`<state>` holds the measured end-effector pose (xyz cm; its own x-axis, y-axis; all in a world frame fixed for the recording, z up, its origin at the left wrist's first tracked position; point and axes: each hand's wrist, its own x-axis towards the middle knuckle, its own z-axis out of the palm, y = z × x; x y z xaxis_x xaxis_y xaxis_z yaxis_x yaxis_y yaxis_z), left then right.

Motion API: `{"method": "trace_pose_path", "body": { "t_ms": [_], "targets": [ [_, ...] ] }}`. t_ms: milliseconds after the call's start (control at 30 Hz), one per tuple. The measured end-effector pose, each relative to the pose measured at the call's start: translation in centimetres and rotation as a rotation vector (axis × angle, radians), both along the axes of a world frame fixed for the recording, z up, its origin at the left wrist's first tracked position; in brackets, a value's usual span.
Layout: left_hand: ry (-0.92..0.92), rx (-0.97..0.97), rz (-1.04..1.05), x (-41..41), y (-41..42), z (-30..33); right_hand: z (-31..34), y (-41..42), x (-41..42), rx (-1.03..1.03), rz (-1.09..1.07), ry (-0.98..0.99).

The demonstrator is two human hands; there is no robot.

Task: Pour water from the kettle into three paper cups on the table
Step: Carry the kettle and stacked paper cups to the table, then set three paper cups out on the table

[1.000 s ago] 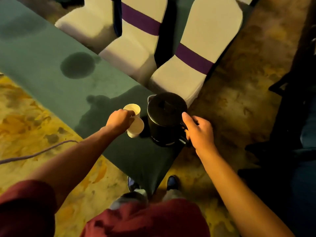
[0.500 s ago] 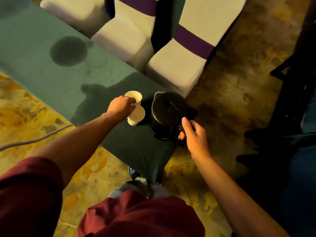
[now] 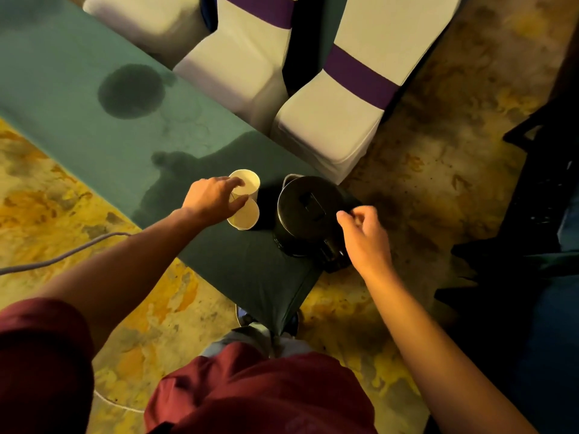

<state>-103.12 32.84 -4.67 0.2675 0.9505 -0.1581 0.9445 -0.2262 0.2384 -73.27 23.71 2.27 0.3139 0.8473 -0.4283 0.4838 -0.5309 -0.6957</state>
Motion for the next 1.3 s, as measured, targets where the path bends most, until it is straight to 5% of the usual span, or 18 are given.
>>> {"method": "trace_pose_path", "body": {
  "t_ms": [133, 300, 467, 567, 800, 1033, 1300],
  "targets": [
    [-0.066, 0.105, 0.016, -1.0, -0.2, 0.8, 2.3, 2.4, -1.5, 0.302, 0.075, -0.142],
    [-0.085, 0.205, 0.162, -3.7, -0.3, 0.5, 5.9, 2.5, -6.1, 0.678, 0.240, 0.024],
    [0.003, 0.026, 0.193, -6.4, 0.5, -1.6, 3.2, -1.1, -13.4, 0.564, 0.412, 0.014],
    [-0.015, -0.078, 0.135, -7.1, 1.2, -2.5, -0.3, -1.8, -16.4, 0.232, 0.515, -0.168],
    [-0.102, -0.302, -0.011, -8.9, 3.0, -3.8, -7.3, 0.9, -19.4, -0.251, 0.365, -0.397],
    [-0.293, -0.272, -0.021, -11.1, 3.2, -4.6, -8.9, 0.8, -21.0, -0.276, 0.336, -0.460],
    [-0.296, -0.344, -0.021, -13.5, 2.9, -5.1, -8.8, -1.7, -22.3, -0.233, 0.243, -0.438]
  ]
}}
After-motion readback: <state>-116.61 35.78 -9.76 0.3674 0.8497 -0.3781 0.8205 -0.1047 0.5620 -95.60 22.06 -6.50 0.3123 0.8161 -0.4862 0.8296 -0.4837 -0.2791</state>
